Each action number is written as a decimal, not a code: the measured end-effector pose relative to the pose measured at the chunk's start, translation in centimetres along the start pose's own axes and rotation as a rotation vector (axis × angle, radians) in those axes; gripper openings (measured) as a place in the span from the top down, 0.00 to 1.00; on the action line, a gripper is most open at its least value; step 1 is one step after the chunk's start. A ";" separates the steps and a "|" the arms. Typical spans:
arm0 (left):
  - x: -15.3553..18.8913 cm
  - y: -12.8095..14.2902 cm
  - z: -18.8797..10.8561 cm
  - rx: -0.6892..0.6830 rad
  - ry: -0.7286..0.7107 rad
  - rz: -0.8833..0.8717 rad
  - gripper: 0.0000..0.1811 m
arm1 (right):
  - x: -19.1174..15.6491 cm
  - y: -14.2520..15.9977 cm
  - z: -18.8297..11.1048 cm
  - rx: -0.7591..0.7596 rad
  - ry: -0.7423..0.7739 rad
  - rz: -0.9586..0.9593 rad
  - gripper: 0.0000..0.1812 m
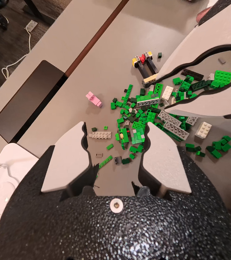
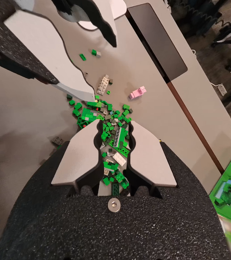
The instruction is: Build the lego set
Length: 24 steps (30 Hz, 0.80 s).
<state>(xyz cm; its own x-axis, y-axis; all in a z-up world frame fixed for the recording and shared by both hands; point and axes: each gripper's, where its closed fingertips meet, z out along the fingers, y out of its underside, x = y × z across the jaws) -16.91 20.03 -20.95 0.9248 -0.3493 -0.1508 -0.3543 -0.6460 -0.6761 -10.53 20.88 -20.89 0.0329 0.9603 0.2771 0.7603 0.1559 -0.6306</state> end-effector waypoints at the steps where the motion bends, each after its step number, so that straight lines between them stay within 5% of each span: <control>1: 0.0 -0.2 -0.3 0.009 -0.001 0.000 0.57 | 0.0 0.0 0.0 0.000 -0.001 0.002 0.81; 24: -1.4 0.8 -1.0 -0.023 -0.051 0.005 0.51 | -0.6 -0.4 1.2 0.039 -0.061 0.005 0.83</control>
<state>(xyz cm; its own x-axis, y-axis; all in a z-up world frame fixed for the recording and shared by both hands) -18.58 19.33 -20.54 0.9287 -0.3177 -0.1913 -0.3614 -0.6601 -0.6585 -11.65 20.50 -21.65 -0.0037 0.9731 0.2304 0.7347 0.1590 -0.6595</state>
